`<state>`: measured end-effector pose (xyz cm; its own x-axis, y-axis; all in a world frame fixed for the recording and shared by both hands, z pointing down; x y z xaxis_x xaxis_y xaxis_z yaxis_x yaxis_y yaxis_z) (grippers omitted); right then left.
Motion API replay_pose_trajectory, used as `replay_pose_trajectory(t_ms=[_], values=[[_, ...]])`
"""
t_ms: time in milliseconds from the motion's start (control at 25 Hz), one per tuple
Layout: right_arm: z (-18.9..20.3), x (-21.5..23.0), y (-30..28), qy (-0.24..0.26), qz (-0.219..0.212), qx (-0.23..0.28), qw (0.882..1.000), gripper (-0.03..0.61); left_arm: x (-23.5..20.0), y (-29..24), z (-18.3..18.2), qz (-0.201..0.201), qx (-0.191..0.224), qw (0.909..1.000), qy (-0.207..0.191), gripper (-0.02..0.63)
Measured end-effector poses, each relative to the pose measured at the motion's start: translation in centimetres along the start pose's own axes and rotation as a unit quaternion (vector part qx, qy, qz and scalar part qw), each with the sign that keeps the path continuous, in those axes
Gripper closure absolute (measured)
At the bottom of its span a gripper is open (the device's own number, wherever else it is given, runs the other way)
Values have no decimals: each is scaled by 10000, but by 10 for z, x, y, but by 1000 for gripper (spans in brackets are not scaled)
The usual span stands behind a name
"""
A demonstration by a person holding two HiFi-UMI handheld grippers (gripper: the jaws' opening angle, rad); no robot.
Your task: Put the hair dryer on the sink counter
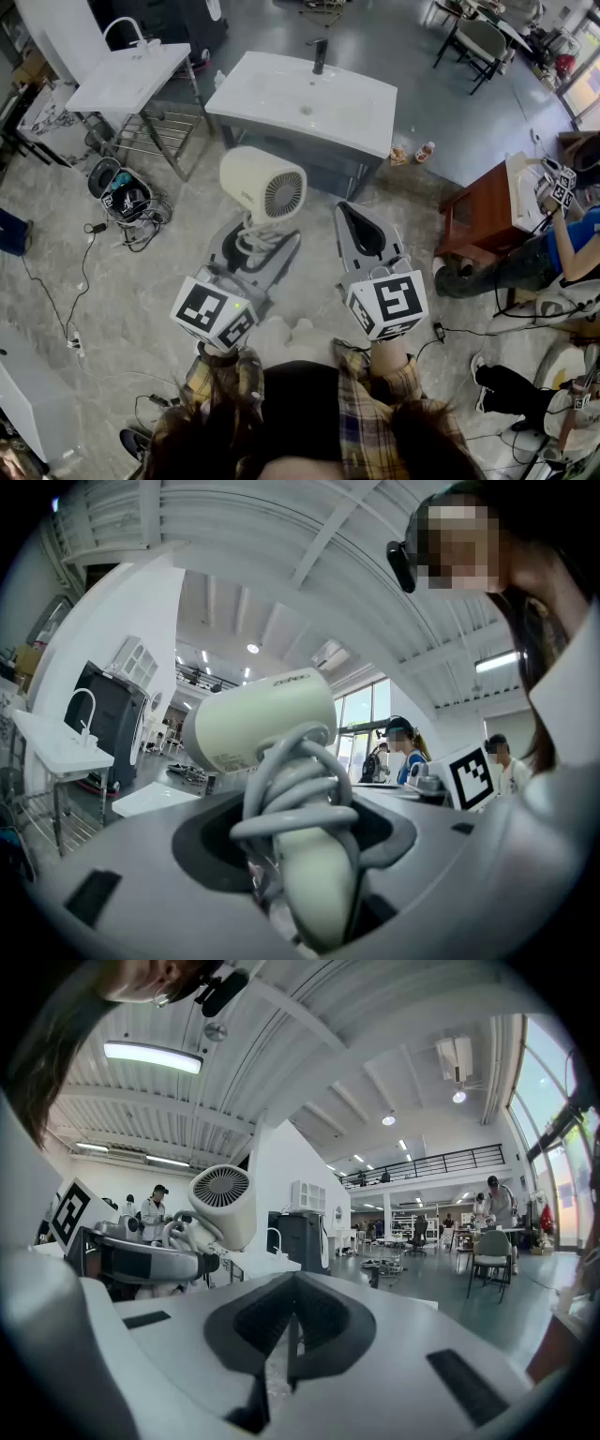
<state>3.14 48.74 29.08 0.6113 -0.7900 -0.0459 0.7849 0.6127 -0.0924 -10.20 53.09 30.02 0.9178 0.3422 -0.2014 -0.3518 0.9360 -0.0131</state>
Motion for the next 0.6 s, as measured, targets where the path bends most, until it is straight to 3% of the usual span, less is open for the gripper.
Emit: replay_pose_trajectory(t_ms=[600], values=[[3, 5, 16, -67, -108, 220, 9997, 563, 19, -1, -4, -105, 145, 9995, -259, 336]])
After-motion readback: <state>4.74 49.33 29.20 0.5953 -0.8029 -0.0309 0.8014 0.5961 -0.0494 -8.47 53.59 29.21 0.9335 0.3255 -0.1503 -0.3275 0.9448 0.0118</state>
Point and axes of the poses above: the fingertips, and each gripper's own axes: y backward along the fingers, x to its right, z out of its underside, the point moved 4 cm from there along y, backward along the fingers, and after that the axes turned 11 degrees about -z, right-handed, at the moved point
